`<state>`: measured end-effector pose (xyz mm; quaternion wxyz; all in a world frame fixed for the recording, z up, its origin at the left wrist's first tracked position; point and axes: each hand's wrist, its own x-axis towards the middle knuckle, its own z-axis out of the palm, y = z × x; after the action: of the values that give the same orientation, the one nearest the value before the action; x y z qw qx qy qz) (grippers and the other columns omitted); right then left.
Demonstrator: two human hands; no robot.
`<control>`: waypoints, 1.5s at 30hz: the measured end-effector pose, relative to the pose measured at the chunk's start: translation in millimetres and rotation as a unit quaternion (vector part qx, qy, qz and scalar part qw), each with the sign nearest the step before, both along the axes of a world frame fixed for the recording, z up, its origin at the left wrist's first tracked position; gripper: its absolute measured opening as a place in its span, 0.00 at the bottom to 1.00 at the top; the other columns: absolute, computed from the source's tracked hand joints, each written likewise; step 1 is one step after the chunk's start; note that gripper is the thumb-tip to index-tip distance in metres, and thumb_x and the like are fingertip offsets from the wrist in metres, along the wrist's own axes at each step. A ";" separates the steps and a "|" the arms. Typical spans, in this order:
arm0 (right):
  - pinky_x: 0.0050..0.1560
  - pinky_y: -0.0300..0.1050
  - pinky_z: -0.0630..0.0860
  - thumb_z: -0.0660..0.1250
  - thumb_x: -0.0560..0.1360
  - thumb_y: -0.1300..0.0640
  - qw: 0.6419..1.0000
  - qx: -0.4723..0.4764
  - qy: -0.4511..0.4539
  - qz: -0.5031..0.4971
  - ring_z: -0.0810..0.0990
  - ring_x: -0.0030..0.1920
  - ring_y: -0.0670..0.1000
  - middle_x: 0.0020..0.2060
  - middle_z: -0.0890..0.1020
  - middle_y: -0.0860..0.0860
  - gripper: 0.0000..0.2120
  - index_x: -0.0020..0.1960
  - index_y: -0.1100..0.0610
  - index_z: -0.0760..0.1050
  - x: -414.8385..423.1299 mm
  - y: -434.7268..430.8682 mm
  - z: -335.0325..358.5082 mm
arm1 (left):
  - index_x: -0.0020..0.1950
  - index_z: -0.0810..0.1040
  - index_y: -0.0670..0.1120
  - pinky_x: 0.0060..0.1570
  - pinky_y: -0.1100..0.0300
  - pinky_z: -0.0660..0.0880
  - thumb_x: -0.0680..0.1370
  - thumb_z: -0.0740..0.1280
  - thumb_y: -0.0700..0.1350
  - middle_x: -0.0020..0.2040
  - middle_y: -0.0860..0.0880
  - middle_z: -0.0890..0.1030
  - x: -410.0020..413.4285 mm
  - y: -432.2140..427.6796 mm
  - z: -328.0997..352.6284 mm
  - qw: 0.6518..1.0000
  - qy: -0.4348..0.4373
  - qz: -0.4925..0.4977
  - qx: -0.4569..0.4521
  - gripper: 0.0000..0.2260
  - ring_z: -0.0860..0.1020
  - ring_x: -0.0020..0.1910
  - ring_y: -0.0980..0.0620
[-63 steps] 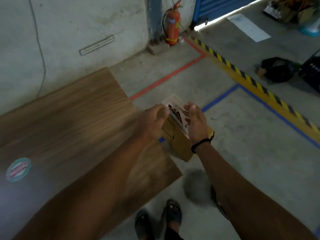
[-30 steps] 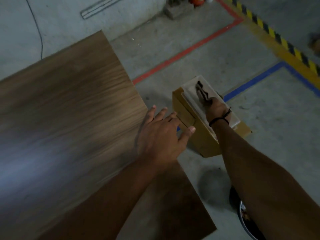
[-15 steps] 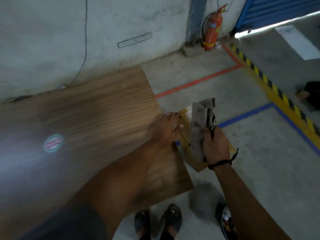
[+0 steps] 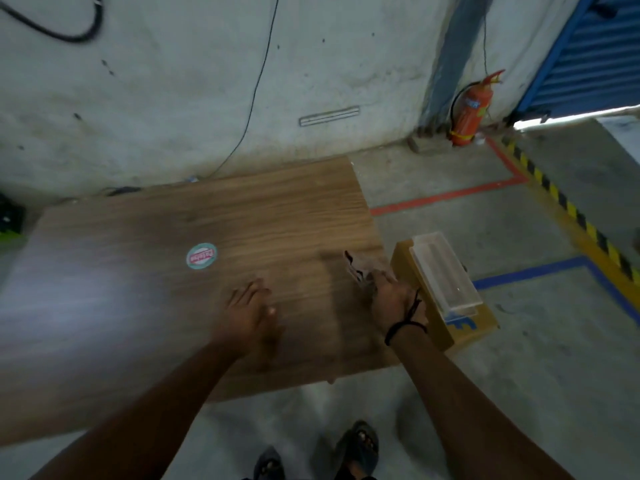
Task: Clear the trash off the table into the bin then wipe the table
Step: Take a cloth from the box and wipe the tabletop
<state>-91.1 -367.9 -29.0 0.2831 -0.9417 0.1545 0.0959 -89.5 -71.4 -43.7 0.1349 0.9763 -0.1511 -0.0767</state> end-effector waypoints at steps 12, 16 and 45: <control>0.65 0.57 0.69 0.57 0.80 0.53 0.978 -0.195 0.064 -0.024 0.71 0.66 0.61 0.67 0.74 0.56 0.20 0.71 0.46 0.68 -23.4 27.4 -28.6 | 0.61 0.79 0.40 0.70 0.50 0.58 0.79 0.53 0.55 0.65 0.40 0.77 -16.1 101.7 -62.8 0.998 -0.032 -0.017 -0.047 0.25 0.74 0.67 0.43; 0.63 0.59 0.68 0.59 0.76 0.59 0.966 -0.216 -0.084 -0.112 0.73 0.62 0.65 0.57 0.78 0.65 0.14 0.58 0.59 0.77 -30.0 25.8 -14.0 | 0.61 0.78 0.41 0.70 0.50 0.58 0.78 0.54 0.53 0.66 0.40 0.76 -15.7 101.5 -71.1 0.996 -0.045 -0.028 -0.078 0.22 0.73 0.67 0.42; 0.73 0.66 0.50 0.56 0.77 0.58 0.964 -0.210 0.088 -0.140 0.52 0.77 0.57 0.77 0.58 0.52 0.27 0.75 0.45 0.60 -28.3 54.9 -46.5 | 0.66 0.75 0.39 0.72 0.45 0.61 0.80 0.49 0.49 0.68 0.41 0.75 -19.5 104.2 -62.3 0.996 -0.052 -0.042 -0.065 0.24 0.71 0.70 0.42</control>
<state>-119.4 -313.0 -75.5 0.0751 -0.9367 0.3260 0.1031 -109.0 32.9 -106.0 0.1871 0.9607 -0.2039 -0.0215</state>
